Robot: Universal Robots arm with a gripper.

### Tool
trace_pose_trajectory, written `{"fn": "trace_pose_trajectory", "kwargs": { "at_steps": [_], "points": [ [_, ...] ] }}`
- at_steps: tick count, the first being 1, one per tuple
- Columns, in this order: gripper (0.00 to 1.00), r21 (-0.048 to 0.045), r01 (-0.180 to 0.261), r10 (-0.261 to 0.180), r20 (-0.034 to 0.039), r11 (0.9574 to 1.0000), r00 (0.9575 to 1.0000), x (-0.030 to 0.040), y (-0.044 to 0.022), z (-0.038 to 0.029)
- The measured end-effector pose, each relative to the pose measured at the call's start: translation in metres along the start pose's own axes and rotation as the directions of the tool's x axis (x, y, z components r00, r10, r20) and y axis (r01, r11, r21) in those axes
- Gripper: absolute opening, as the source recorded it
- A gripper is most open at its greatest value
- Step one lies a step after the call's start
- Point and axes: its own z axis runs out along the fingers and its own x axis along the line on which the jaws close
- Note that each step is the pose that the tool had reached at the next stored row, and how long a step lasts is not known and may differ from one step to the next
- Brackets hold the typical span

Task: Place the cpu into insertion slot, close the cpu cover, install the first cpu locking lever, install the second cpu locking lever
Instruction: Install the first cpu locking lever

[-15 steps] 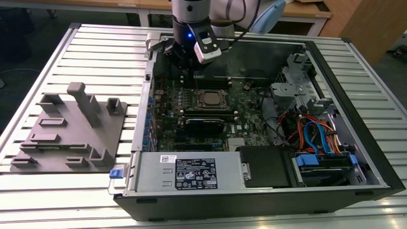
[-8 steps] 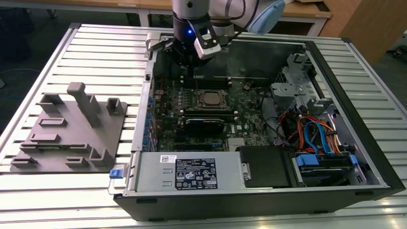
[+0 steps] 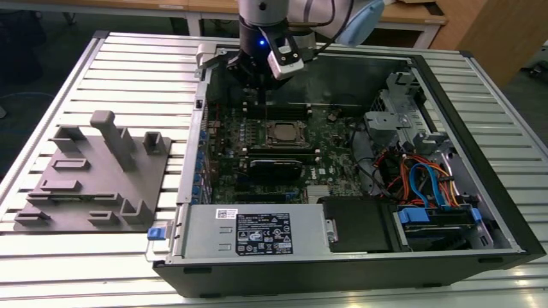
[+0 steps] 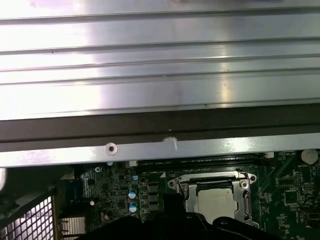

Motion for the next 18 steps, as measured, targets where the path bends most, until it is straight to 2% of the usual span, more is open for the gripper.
{"fn": "trace_pose_trajectory", "kwargs": {
  "at_steps": [5, 18],
  "points": [
    [0.10, 0.0001, 0.000, 0.000, 0.0000, 1.0000, 1.0000, -0.0060, 0.0004, 0.0003],
    [0.10, 0.0000, 0.000, 0.000, 0.0000, 1.0000, 1.0000, -0.0140, 0.0010, 0.0006]
  ]
}}
